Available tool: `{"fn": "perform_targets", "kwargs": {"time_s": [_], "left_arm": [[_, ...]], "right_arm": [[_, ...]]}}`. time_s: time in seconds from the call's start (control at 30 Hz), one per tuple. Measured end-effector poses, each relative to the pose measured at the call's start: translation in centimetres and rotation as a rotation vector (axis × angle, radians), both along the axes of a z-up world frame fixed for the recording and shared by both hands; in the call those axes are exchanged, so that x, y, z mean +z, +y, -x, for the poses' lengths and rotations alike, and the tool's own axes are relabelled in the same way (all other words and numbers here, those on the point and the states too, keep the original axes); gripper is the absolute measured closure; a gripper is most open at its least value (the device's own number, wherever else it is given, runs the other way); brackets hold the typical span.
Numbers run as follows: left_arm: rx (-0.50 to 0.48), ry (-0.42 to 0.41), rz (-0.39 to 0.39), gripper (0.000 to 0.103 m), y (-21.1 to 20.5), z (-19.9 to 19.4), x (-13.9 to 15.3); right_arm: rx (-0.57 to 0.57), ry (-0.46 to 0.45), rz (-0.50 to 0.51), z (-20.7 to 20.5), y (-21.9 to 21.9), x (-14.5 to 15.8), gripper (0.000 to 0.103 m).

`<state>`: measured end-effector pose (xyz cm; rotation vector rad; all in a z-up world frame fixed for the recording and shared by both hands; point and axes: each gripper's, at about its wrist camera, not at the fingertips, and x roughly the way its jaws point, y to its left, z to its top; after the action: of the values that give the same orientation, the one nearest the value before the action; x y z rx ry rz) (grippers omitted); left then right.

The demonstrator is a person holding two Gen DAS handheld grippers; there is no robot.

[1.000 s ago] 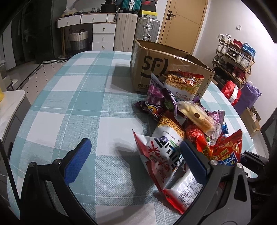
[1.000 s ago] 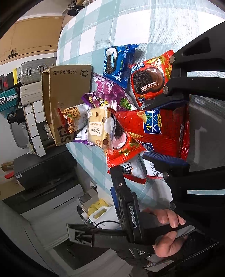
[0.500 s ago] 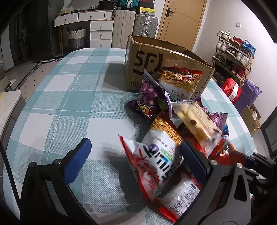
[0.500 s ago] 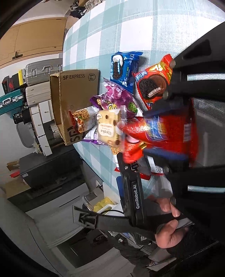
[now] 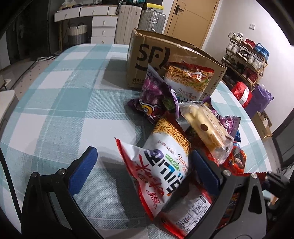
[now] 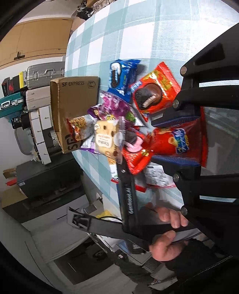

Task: Organize snacks
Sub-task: 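Close the right tool on the red crisp bag while the left tool grasps the white noodle bag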

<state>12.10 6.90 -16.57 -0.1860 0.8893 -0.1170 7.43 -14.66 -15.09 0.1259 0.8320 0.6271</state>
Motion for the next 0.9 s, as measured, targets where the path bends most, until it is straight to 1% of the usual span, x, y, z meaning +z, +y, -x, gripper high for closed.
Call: {"fn": "perform_targets", "kwargs": {"time_s": [0.1,0.27,0.37,0.53,0.73,0.9], "left_arm": [[-0.01,0.011,0.026,0.006,0.0,-0.4,-0.4],[-0.027,0.008,0.042,0.009,-0.1,-0.6,-0.5],[-0.026,0.014,0.05,0.01,-0.1,-0.8,-0.6],[-0.025,0.014,0.047,0.01,-0.2,-0.9,-0.6],[-0.026,0.012,0.048,0.01,-0.3,-0.9,-0.5],[-0.03,0.013,0.054,0.011,-0.4,-1.0,-0.6]], "right_arm": [[-0.003,0.001,0.012,0.3,0.0,-0.3,0.071],[-0.003,0.004,0.025,0.5,0.0,-0.4,0.066],[-0.003,0.005,0.036,0.7,0.1,-0.6,0.064],[-0.006,0.018,0.056,0.9,0.3,-1.0,0.058],[-0.005,0.018,0.116,0.8,1.0,-1.8,0.051],[0.002,0.029,0.111,0.4,1.2,-2.3,0.05]]}}
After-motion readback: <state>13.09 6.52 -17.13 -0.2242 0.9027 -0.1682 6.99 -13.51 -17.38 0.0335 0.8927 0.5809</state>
